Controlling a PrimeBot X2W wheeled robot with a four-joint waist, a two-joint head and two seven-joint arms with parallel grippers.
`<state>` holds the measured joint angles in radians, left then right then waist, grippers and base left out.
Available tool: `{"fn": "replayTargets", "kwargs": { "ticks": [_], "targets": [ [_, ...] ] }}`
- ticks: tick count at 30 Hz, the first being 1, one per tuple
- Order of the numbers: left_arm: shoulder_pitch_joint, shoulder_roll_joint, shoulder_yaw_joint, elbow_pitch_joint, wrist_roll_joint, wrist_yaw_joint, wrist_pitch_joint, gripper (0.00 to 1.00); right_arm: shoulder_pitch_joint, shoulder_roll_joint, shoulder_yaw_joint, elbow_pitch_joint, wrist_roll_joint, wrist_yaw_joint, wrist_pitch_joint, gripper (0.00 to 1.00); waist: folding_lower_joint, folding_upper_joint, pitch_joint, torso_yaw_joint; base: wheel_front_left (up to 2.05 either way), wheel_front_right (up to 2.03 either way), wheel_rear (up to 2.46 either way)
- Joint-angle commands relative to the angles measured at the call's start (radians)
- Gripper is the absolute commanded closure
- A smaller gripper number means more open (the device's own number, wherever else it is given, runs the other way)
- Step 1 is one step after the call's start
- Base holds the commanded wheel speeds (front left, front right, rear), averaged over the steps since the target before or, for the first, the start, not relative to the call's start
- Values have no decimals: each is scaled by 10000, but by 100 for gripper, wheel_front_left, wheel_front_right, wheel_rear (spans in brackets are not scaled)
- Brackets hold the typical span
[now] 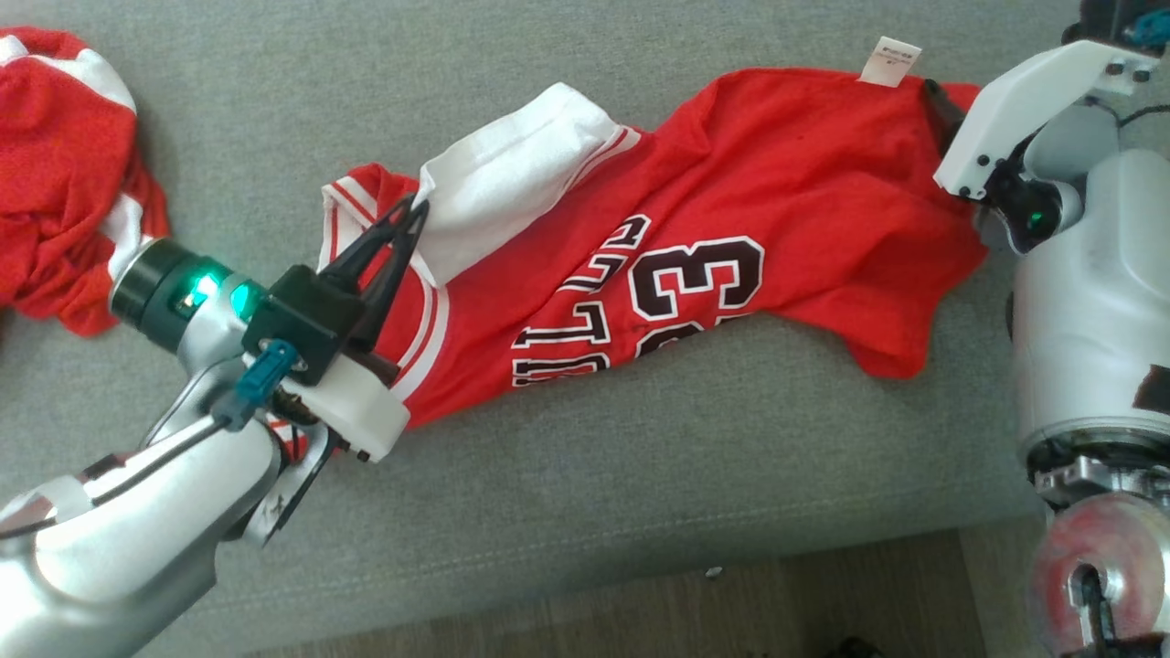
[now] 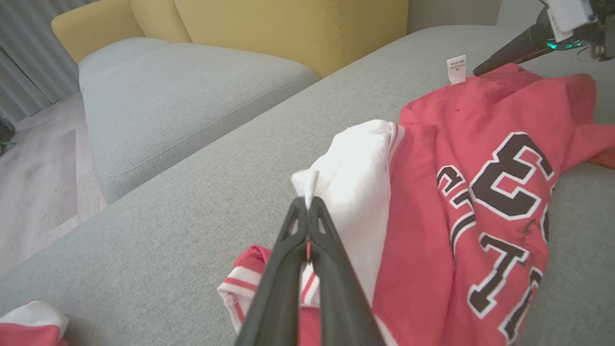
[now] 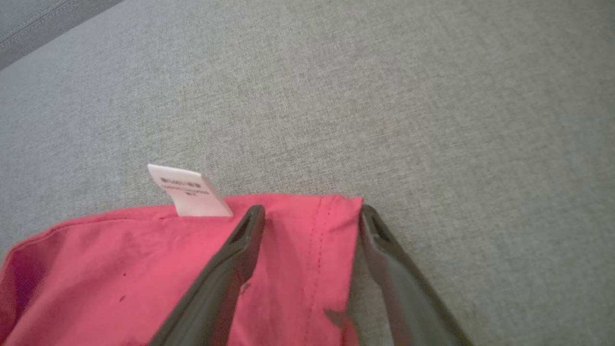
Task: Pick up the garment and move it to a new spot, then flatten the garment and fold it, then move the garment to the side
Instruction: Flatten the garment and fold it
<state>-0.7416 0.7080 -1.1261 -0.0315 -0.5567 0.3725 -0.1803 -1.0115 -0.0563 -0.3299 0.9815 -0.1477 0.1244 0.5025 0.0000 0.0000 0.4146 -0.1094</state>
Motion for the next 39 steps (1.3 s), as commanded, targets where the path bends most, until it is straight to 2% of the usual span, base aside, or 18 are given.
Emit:
{"fn": "replayTargets", "kwargs": {
  "ticks": [1, 3, 4, 6, 7, 8, 14, 18, 21, 25, 30, 34, 39],
  "targets": [
    [-372, 416, 396, -270, 79, -11, 49, 100, -401, 61, 75, -272, -167, 63, 53, 0, 0, 0, 31, 25, 0, 0, 0],
    [-399, 424, 379, -279, 96, -15, 76, 100, -469, 61, -82, -288, -355, 63, 9, 0, 0, 0, 71, 58, 0, 0, 0],
    [-412, 424, 369, -279, 98, -21, 94, 100, -501, 61, -136, -272, -423, 63, -2, 13, 0, 0, 86, 76, 0, 0, 0],
    [-432, 433, 365, -275, 97, -27, 104, 100, -591, 61, -183, -210, -479, 63, -39, 62, 0, 0, 109, 103, 0, 0, 0],
    [-441, 439, 362, -272, 95, -32, 112, 100, -643, 61, -194, -195, -511, 63, -77, 91, 0, 0, 124, 116, 0, 0, 0],
    [-451, 444, 363, -264, 92, -33, 112, 100, -689, 61, -206, -197, -561, 63, -138, 100, 0, 0, 134, 127, 0, 0, 0],
    [-436, 389, 365, -85, 17, -45, 54, 100, -834, 61, -247, -57, -776, 63, -527, 100, 0, 0, 41, 224, 0, 0, 0],
    [-490, 369, 578, -47, -93, -8, -184, 100, -932, 61, -319, -255, -947, 63, -1360, 100, 0, 0, -149, 322, 0, 0, 0],
    [-784, 403, 1033, -151, -409, -173, -386, 100, -1075, 61, -363, -326, -924, 63, -1965, 100, 0, 0, -312, 432, 0, 0, 0],
    [-1776, 801, 1750, -38, -608, -646, -477, 100, -1510, 61, -201, -317, -517, 63, -2720, 100, 0, 0, -477, 549, 0, 0, 0],
    [-3681, 1104, 2517, 563, -778, -1533, -162, 100, -2523, -8, 430, -321, 108, 63, -3189, 100, 0, 0, -315, 611, 0, 0, 0],
    [-6247, 840, 2972, 2066, -346, -2523, -34, 100, -4048, -331, 1128, -597, 492, 63, -3488, 100, 0, 0, 371, 624, 0, 0, 0],
    [-8313, 316, 3288, 3640, 344, -2849, -418, 100, -5387, -481, 1391, -821, 397, 63, -3954, 100, 0, 0, 1087, 518, 0, 0, 0]
  ]
}}
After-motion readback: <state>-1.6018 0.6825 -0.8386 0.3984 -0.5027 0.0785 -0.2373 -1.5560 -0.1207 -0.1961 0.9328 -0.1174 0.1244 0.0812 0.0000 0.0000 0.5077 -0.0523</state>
